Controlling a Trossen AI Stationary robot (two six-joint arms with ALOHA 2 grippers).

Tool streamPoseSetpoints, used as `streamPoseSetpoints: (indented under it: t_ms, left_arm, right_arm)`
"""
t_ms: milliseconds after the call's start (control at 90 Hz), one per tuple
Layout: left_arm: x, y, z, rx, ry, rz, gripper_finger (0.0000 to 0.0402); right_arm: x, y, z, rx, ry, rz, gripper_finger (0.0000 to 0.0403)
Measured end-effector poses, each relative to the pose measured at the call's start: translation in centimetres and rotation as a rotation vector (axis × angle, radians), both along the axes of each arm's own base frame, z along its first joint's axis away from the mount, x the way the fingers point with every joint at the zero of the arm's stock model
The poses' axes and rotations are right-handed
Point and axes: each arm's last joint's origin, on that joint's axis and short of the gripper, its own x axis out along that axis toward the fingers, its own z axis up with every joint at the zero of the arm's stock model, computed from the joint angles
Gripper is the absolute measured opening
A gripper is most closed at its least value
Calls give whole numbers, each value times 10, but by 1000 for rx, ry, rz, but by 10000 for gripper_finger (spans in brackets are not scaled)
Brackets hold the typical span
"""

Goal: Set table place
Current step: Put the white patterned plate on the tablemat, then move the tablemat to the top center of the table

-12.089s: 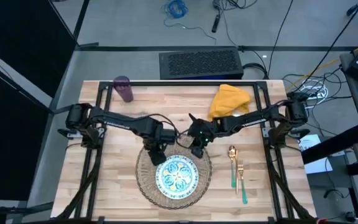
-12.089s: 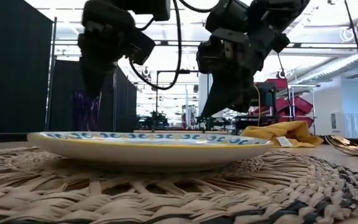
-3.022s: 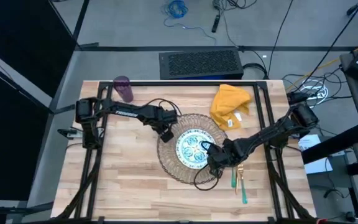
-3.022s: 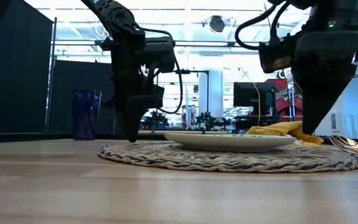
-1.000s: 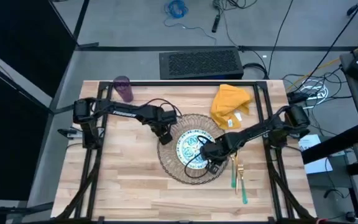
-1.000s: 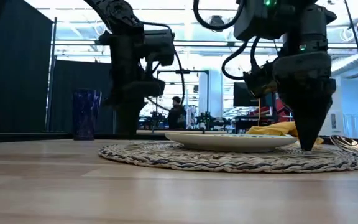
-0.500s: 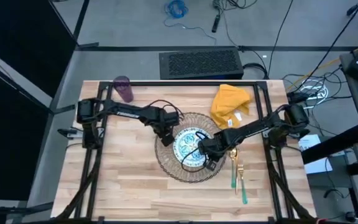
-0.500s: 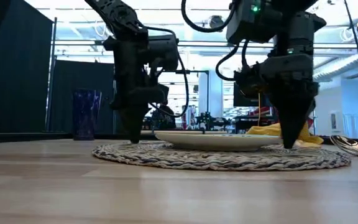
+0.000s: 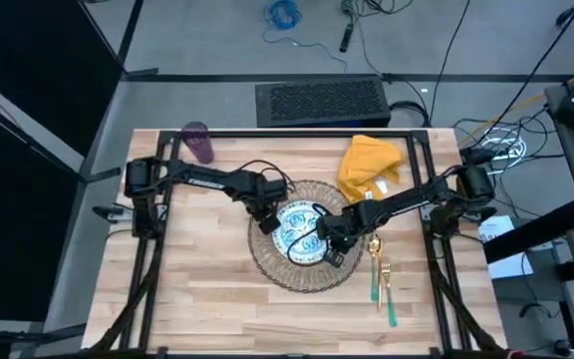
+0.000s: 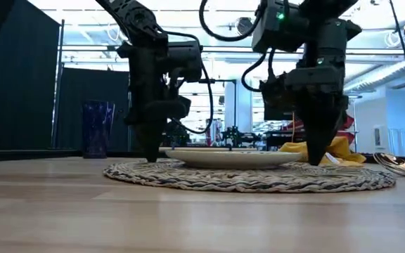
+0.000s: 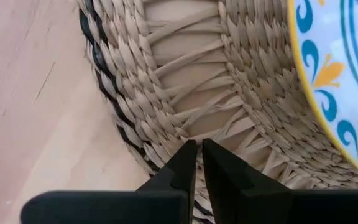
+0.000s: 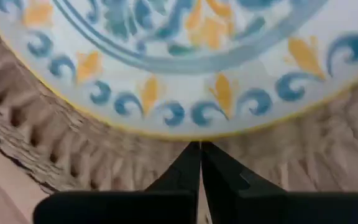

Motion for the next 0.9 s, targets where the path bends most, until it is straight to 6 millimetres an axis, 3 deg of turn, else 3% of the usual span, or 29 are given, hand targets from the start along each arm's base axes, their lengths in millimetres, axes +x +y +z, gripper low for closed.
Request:
streamPoseSetpoints:
  t_ms: [78, 222, 344, 556, 722, 900]
  left_arm:
    - [-4, 1, 10, 37, 2, -10, 17]
    - [-8, 2, 48, 99, -78, -5, 17]
    - [-21, 3, 66, 184, -50, 16, 17]
    - [-44, 4, 100, 252, -100, 87, 17]
    - [-43, -11, 132, 200, -366, 51, 17]
    - [-45, -25, 155, 198, -538, -11, 17]
  right_arm:
    - [-2, 2, 17, -96, -62, 10, 0]
    - [-7, -6, 57, -275, -193, 14, 0]
    - [-17, -27, 68, -382, -160, 14, 0]
    - [-17, -86, 60, -413, -56, -76, 0]
    - [-12, -125, 50, -426, -55, -81, 0]
    - [-2, -160, 22, -322, -69, -46, 0]
